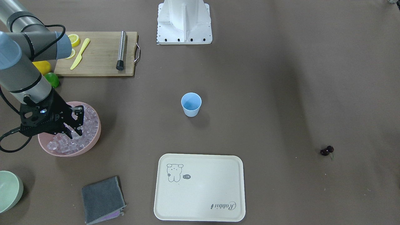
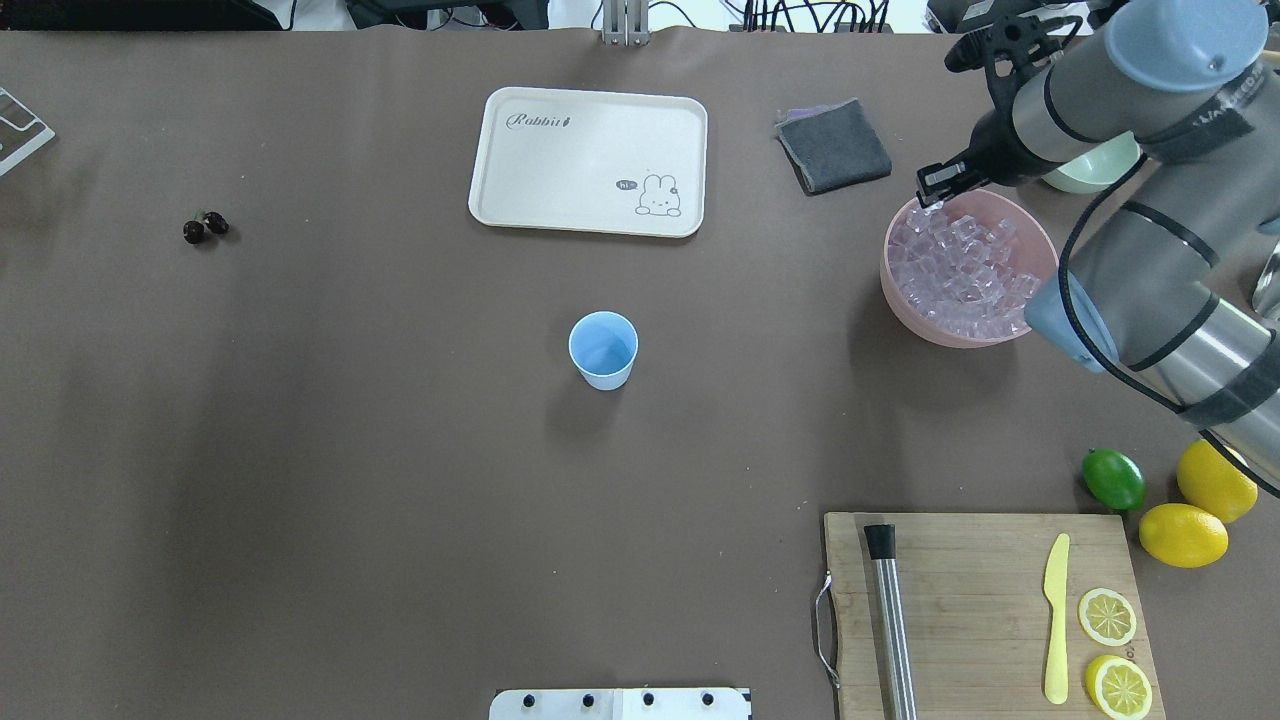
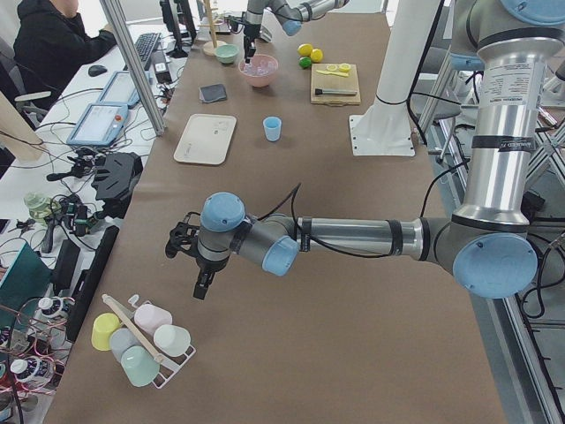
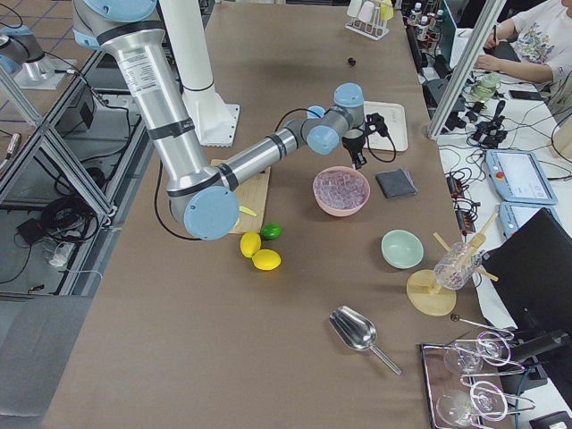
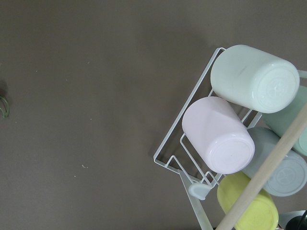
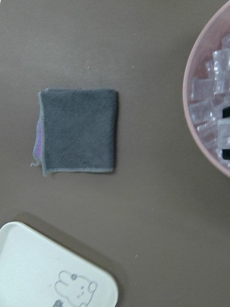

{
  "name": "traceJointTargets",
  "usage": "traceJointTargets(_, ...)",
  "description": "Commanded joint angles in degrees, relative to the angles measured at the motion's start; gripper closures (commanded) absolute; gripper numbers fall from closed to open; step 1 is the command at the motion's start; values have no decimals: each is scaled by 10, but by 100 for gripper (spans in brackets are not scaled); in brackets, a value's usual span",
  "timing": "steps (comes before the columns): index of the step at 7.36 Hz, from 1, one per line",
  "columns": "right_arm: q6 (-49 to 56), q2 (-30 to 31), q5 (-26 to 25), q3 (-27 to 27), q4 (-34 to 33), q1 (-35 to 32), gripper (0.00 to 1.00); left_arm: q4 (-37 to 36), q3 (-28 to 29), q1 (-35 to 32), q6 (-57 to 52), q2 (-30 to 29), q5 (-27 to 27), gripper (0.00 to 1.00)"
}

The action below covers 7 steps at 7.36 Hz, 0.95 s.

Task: Put ice and cherries in cup
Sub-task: 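Carry the ice cube with the right gripper to the blue cup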

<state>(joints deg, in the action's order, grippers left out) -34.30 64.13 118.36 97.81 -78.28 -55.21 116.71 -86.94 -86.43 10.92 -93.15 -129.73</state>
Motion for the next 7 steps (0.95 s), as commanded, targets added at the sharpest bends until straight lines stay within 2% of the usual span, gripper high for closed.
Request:
traceJointTargets(1, -84, -134, -1, 14, -140, 25, 100, 8, -2, -1, 1, -2, 0, 2)
traceJointTargets(2, -137, -183, -6, -6, -141, 42, 100, 16, 1, 0, 1, -5, 0, 2)
traceJointTargets(4, -218, -238, -92, -44, -140, 128, 100, 17, 2, 2, 2, -5, 0, 2)
traceJointTargets(5, -230, -280, -161, -104, -140, 175, 100, 16, 6, 9, 2, -12, 0, 2)
traceJointTargets(6, -249, -297, -181, -139, -134, 205, 100, 17, 12, 9, 2, -16, 0, 2)
traceJointTargets(7, -249, -298, -191, -132, -137, 218, 100, 17, 13, 13, 2, -18, 0, 2)
